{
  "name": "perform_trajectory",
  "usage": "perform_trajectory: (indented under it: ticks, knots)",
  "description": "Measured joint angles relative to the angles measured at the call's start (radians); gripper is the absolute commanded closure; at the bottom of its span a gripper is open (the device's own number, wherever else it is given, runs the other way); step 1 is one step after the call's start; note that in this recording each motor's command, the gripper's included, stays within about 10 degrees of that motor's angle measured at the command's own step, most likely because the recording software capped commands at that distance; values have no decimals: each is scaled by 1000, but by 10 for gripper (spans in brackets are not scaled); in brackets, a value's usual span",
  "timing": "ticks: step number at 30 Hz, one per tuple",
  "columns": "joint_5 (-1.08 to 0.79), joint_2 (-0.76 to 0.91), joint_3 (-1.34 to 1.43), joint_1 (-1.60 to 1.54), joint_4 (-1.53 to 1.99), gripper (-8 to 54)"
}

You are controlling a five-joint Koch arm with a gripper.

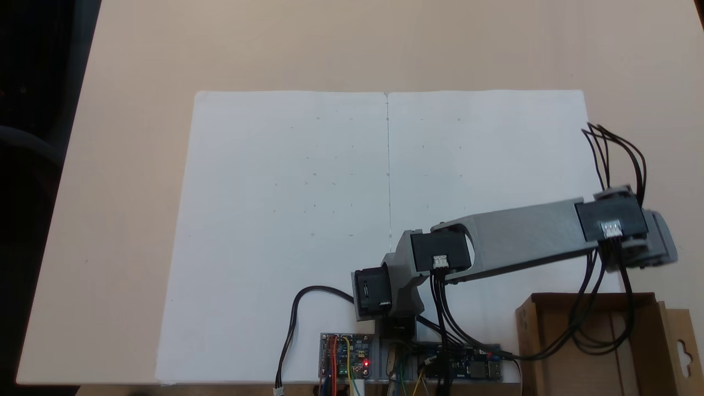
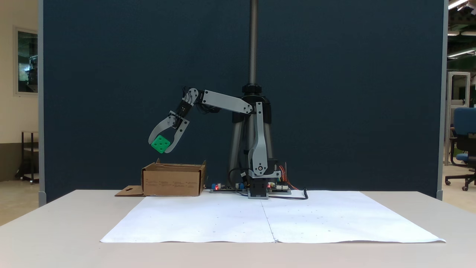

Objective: Grasp a green dice and put it in the bin.

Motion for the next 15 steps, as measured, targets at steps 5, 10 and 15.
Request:
perform_trajectory:
  ticks: [5,10,15]
  knots:
    - [-52,-26,0,120,8,331]
    - [-141,-77,0,244,35,331]
    - [-244,-130,5,339,51,331]
